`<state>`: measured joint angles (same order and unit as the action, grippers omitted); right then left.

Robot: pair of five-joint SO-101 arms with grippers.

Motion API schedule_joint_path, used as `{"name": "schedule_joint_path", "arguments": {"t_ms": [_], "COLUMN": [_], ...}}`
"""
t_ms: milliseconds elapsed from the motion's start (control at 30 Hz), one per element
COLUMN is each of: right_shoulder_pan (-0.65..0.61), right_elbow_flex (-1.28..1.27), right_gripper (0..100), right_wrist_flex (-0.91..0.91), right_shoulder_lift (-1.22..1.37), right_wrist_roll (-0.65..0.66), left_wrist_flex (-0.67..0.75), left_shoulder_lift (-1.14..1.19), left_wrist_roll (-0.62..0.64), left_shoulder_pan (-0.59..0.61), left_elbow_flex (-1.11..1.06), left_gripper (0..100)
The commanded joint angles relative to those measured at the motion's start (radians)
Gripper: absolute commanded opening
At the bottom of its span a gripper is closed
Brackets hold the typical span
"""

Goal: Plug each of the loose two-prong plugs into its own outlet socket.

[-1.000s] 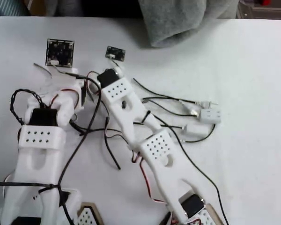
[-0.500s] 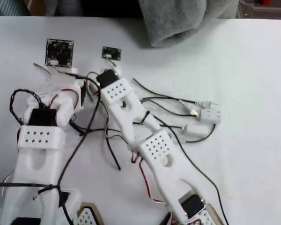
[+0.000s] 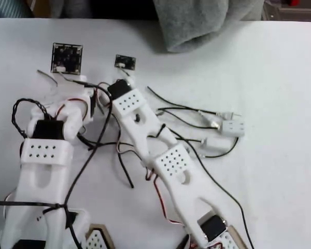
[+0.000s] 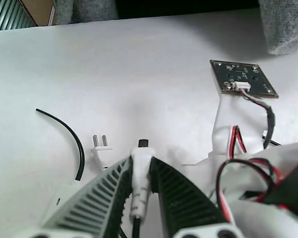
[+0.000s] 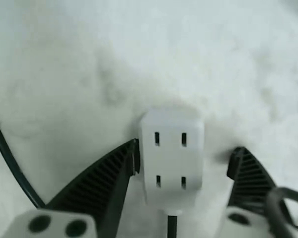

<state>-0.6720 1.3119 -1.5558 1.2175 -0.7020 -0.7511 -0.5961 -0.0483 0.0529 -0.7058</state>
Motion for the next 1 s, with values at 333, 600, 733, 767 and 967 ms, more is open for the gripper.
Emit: {"name": "schedule_joint_path", "arguments": {"t_ms": [333,600,733,767,967], "right_shoulder_pan": [0.248,0.268,0.245,0.24,0.236], "right_elbow_flex": [0.015,0.014,0.021,0.021,0.012], "right_gripper": [13.7,14.3,23.1,26.1,37.0], "right_wrist_flex": [-0.157,-0.159,-0.159,-0.159,-0.162], "right_shoulder_lift": [-0.041,-0.022,-0.031,-0.033,-0.151], "right_wrist_roll": [-0.385,-0.41,-0.408,-0.408,-0.362], "left_wrist_flex": [0.02,0.095,0.094,0.094,0.098], "left_shoulder_lift": [-0.031,-0.036,-0.036,-0.036,-0.038], "left_wrist_roll": [0.003,0.003,0.003,0.003,0.003], "left_shoulder_pan": [0.005,0.005,0.005,0.005,0.004], "left_elbow_flex": [-0.005,-0.055,-0.054,-0.054,-0.052], "left_gripper": [2,2,2,2,2]}}
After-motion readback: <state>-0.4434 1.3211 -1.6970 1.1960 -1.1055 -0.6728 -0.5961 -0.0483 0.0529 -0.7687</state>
